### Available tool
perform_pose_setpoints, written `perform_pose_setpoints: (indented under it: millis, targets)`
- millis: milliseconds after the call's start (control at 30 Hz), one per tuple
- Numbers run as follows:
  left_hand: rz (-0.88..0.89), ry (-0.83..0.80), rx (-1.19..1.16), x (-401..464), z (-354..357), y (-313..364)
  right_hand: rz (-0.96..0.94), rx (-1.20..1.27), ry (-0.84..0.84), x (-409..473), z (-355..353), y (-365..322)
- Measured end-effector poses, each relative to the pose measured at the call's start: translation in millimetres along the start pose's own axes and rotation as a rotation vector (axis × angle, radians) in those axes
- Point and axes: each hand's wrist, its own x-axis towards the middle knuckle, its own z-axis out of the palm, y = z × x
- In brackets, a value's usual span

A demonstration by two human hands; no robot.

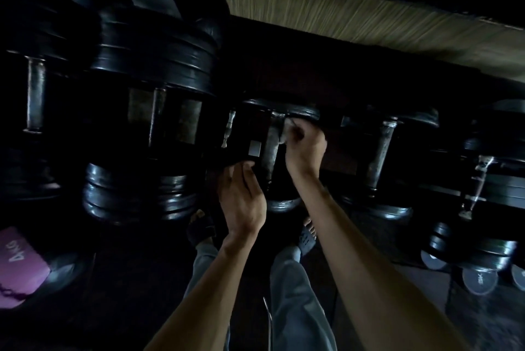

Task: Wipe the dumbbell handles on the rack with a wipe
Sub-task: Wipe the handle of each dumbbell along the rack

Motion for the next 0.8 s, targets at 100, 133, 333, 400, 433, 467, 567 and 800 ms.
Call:
perform_pose_setpoints:
  millis: [100,133,333,400,433,467,567,800]
  targets:
    - [0.019,-0.026,-0.005,0,-2,-1,-0.01,-0.029,-0.012,-26,5,-1]
    - [0.032,-0.027,-0.001,1,-2,-1,0.013,-0.047,-0.085,-39,3,6]
    - [0.024,-0.02,-0.013,1,0,-3,0.014,-0.067,-0.11,-32,-5,-5]
    - [0.019,-0.015,-0.004,2,-1,-3,-0.023,-0.027,0.02,-16,6,-18]
    - [0.026,-0.012,0.0,2,-1,-2,-0.023,-0.014,0.056,-16,10,-19]
    - [0.036,-0.01,0.001,3,-2,-3,-0.013,-0.017,0.061,-22,11,-17]
    - [0.05,-0.013,0.007,2,-3,-2,-0.015,-0.058,-0.079,-60,-2,1]
    - [0.037,-0.009,-0.012,2,0,-2,0.013,0.017,0.032,-20,4,-15]
